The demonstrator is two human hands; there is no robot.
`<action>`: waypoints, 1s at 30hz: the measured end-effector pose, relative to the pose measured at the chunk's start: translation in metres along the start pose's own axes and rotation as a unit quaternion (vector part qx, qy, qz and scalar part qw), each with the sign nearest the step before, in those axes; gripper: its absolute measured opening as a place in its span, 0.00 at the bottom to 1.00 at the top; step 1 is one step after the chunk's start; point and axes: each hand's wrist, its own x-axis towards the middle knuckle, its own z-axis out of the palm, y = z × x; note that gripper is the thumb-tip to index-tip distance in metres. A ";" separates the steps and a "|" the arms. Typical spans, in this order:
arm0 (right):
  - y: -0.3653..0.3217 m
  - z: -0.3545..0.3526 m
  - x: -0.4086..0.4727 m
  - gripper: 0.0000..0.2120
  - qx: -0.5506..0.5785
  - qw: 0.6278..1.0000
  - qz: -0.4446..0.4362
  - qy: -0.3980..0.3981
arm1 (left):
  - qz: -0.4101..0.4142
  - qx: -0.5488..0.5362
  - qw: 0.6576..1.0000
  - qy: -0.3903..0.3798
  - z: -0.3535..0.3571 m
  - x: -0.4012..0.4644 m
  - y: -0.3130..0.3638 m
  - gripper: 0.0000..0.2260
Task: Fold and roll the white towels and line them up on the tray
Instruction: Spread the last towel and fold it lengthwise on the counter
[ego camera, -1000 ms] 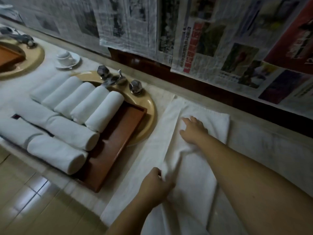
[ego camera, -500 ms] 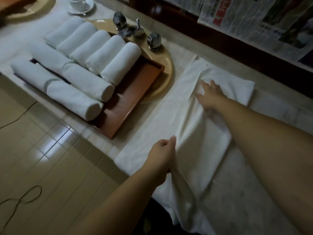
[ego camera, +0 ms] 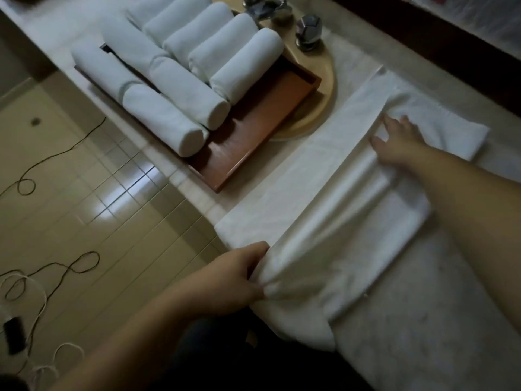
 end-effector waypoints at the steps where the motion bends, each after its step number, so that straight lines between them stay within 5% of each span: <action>1: 0.000 0.001 0.001 0.36 -0.003 1.000 -0.002 0.003 | 0.012 -0.039 0.999 -0.021 -0.007 -0.008 -0.001 0.13; 7: 0.001 0.006 0.002 0.35 -0.014 1.000 0.000 0.009 | -0.123 0.079 0.983 0.115 -0.022 -0.007 -0.069 0.14; 10: 0.004 0.006 0.003 0.36 -0.026 1.000 -0.006 0.014 | -0.106 0.116 0.976 0.147 -0.020 0.000 -0.069 0.17; 16: -0.005 -0.002 -0.005 0.35 -0.059 0.997 -0.015 0.056 | -0.078 -0.059 0.971 0.217 -0.009 0.012 -0.054 0.08; 22: 0.000 -0.039 0.007 0.21 -0.008 0.994 -0.007 0.108 | -0.080 0.075 0.946 0.306 0.009 0.056 -0.037 0.15; 30: 0.017 -0.074 0.055 0.27 0.017 0.994 -0.029 0.102 | -0.105 0.127 0.917 0.364 0.018 0.080 -0.028 0.13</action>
